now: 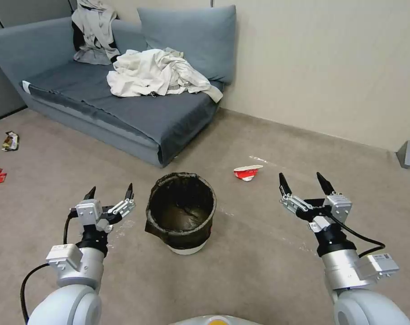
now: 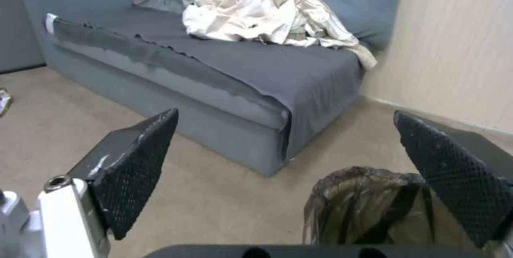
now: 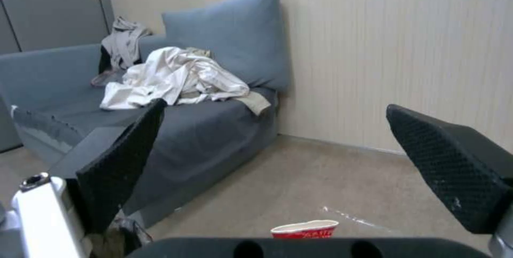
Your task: Pick up the trash can from the floor.
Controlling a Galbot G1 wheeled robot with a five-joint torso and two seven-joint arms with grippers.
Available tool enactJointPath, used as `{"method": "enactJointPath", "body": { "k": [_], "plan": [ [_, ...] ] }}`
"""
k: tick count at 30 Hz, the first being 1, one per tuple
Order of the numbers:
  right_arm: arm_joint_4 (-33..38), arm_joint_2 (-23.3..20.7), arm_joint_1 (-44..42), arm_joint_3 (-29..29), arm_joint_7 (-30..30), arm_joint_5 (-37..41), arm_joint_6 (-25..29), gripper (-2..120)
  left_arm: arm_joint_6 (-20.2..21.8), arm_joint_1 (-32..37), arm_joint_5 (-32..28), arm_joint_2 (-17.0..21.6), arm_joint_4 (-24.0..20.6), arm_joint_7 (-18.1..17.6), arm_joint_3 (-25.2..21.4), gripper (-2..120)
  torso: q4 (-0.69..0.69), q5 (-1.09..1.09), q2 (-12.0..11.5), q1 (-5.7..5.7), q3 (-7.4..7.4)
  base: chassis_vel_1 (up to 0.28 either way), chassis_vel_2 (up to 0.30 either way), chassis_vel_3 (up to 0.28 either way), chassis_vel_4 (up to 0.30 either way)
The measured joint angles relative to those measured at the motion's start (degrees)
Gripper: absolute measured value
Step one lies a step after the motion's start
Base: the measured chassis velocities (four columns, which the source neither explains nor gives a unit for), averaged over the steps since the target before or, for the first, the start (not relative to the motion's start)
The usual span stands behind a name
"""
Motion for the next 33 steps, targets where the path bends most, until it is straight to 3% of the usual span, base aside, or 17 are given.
{"method": "enactJointPath", "body": {
  "k": [4, 6, 8, 9, 12, 15, 20, 24, 33],
  "plan": [
    [0.32, 0.01, -0.09, 0.0, -0.04, 0.0, 0.01, 100, 1.15, -0.46, -1.44, 0.75, 0.14, 0.01, 0.41, 100, 0.0, 0.0, 0.0, 0.0, 0.0, 0.0, 0.0, 0.0, 0.0],
    [0.54, 0.01, -0.17, 0.0, -0.08, 0.01, 0.01, 100, 5.77, -1.46, -4.55, 2.32, 0.16, -1.16, 0.82, 100, 0.01, 0.0, 0.0, 0.0, 0.0, 0.0, 0.0, 0.0, 0.0],
    [0.6, 0.0, -0.19, 0.0, -0.08, 0.01, 0.01, 100, 7.14, -1.8, -5.33, 2.76, 0.16, -1.43, 0.87, 100, 0.0, 0.0, 0.0, 0.0, 0.0, 0.0, 0.0, 0.0, 0.0],
    [0.9, 0.0, -0.32, 0.0, -0.14, 0.01, 0.01, 100, 10.94, -3.5, -8.52, 4.75, 0.83, -2.61, 1.19, 100, 0.0, 0.0, 0.0, 0.0, 0.0, 0.0, 0.0, 0.0, 0.0],
    [1.23, 0.01, -0.52, 0.0, -0.15, 0.01, -0.01, 100, 13.03, -4.96, -11.21, 6.54, 2.02, -3.62, 1.6, 100, 0.0, -0.01, 0.0, 0.0, 0.0, 0.0, 0.0, 0.0, 0.0],
    [2.21, -0.01, -1.15, 0.16, -0.18, 0.01, -0.09, 100, 18.44, -8.3, -19.46, 10.63, 5.38, -6.06, 2.99, 100, 0.0, -0.01, 0.0, 0.0, 0.0, 0.0, 0.0, 0.0, 0.0],
    [2.73, 0.01, -1.5, 0.58, -0.19, 0.02, -0.16, 100, 20.13, -11.0, -22.55, 13.31, 9.33, -6.61, 5.06, 100, 0.0, -0.01, 0.0, 0.0, 0.0, 0.0, 0.0, 0.0, 0.0],
    [2.99, 0.12, -1.99, 1.11, -0.19, 0.0, -0.25, 100, 21.38, -16.58, -24.55, 15.37, 16.0, -6.81, 8.79, 100, 0.0, 0.0, 0.0, 0.0, 0.0, 0.0, 0.0, 0.0, 0.0],
    [2.86, 0.44, -1.95, 1.96, -0.06, -0.04, -0.57, 100, 22.42, -24.35, -24.44, 16.08, 23.15, -8.66, 13.21, 100, 0.0, 0.01, 0.0, 0.0, 0.01, 0.0, 0.0, 0.0, 0.0]
  ]
}}
